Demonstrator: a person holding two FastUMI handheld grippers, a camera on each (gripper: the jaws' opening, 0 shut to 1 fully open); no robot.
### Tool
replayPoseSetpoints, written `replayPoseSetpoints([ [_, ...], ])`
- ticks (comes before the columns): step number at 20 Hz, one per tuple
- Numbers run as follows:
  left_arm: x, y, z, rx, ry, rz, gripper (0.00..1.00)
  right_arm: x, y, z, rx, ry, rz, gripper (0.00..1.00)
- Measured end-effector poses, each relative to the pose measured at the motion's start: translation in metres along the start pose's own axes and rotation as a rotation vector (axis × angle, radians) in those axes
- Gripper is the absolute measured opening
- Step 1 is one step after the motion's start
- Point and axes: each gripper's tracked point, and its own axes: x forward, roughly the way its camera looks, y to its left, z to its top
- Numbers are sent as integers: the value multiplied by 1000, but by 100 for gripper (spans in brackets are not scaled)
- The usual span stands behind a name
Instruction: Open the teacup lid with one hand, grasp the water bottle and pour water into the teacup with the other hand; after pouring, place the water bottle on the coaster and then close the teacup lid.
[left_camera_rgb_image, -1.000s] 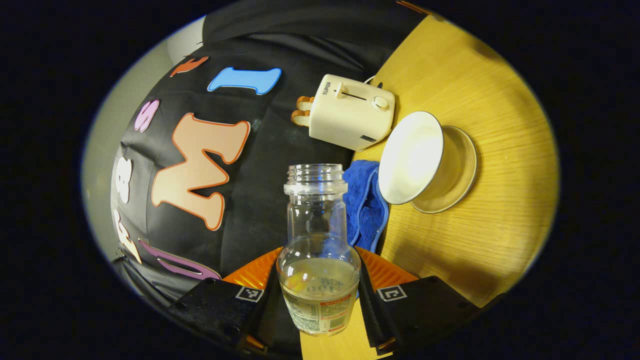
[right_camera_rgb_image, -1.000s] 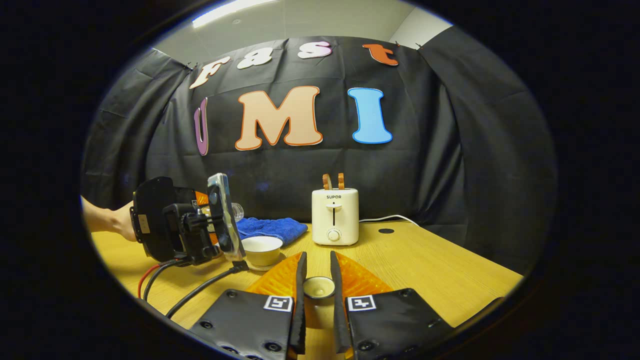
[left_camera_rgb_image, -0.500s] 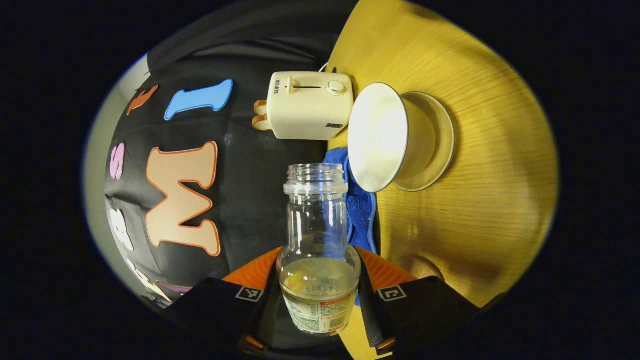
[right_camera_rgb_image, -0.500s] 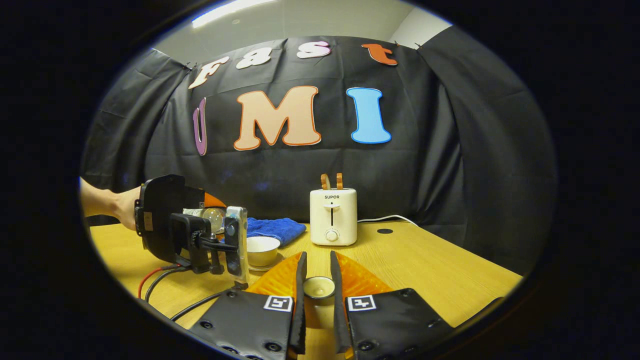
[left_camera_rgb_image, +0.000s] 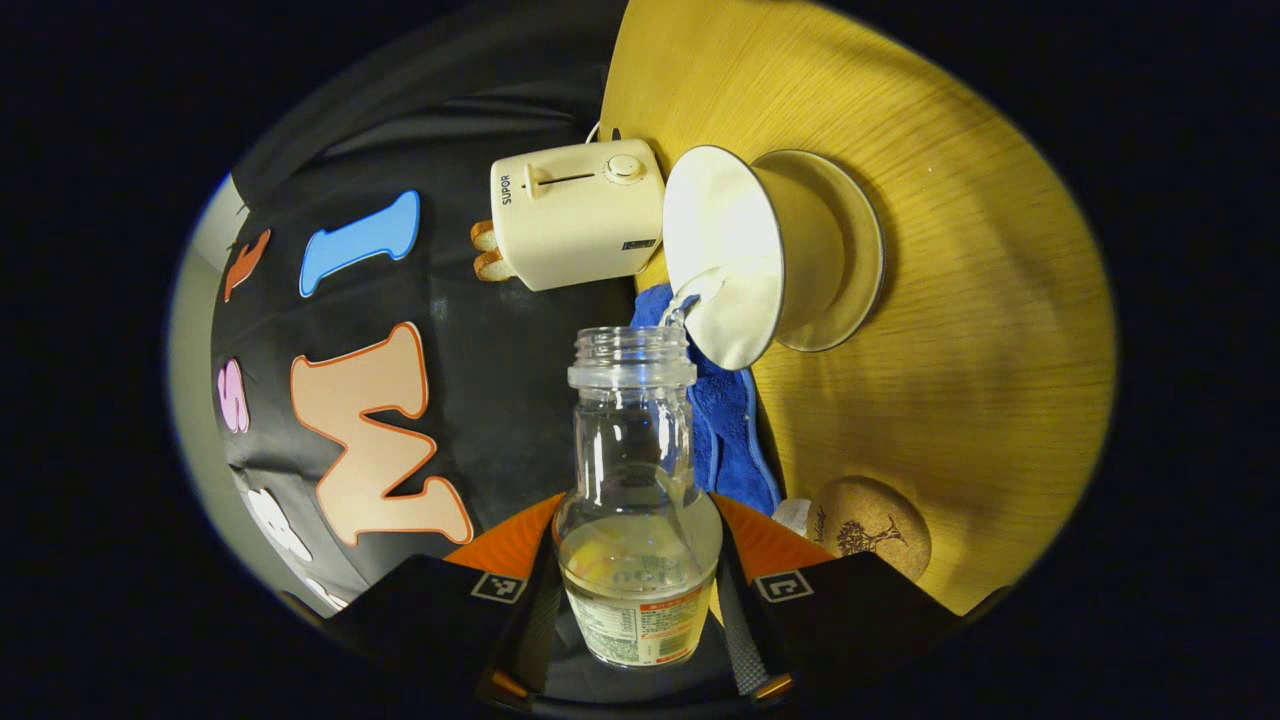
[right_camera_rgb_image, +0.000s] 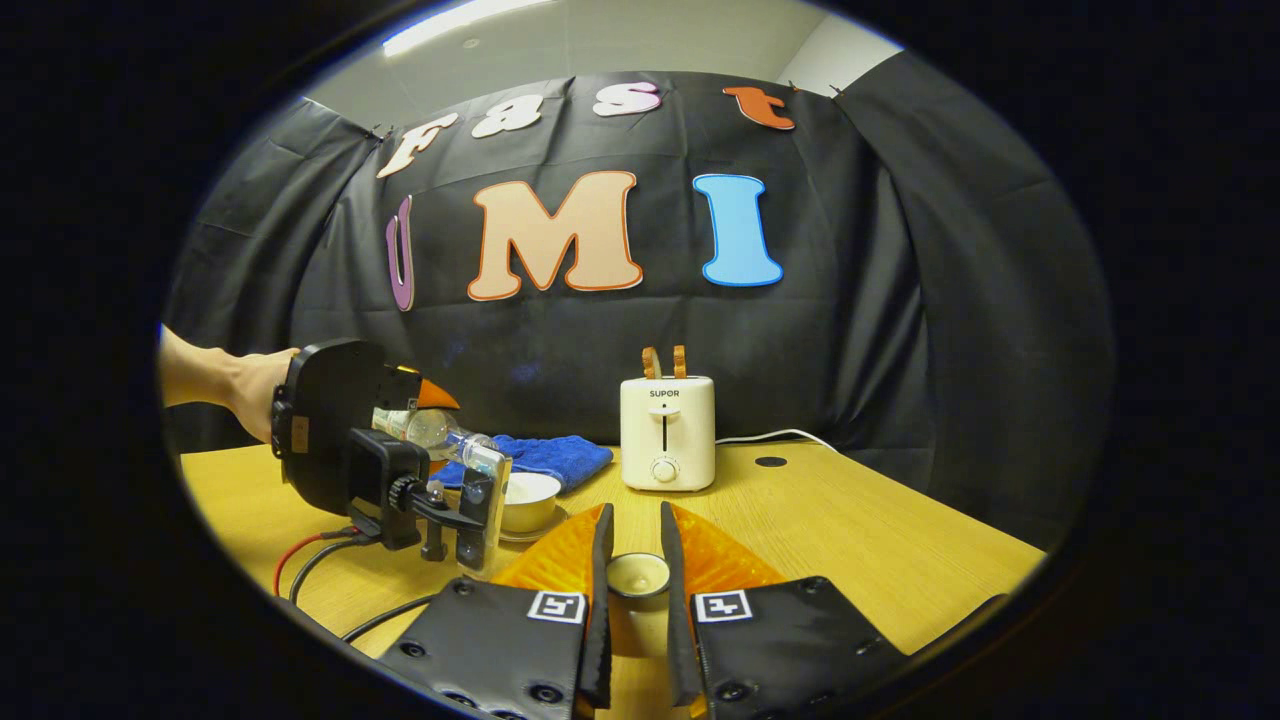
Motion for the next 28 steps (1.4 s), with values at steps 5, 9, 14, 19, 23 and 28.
replayPoseSetpoints([
  [5,-4,0,3,53,0,1,67,0,0,-1,1,0,2,26],
  [9,-4,2,5,97,2,-3,67,0,0,0,3,1,2,26],
  [14,-6,9,6,151,3,5,67,1,0,-1,3,2,6,26],
  [19,-8,27,3,213,9,13,67,1,0,-1,3,1,7,26],
  [23,-9,35,3,268,20,21,67,1,0,-1,3,1,7,25],
  [28,-10,38,4,374,35,15,67,1,0,-1,3,1,8,25],
])
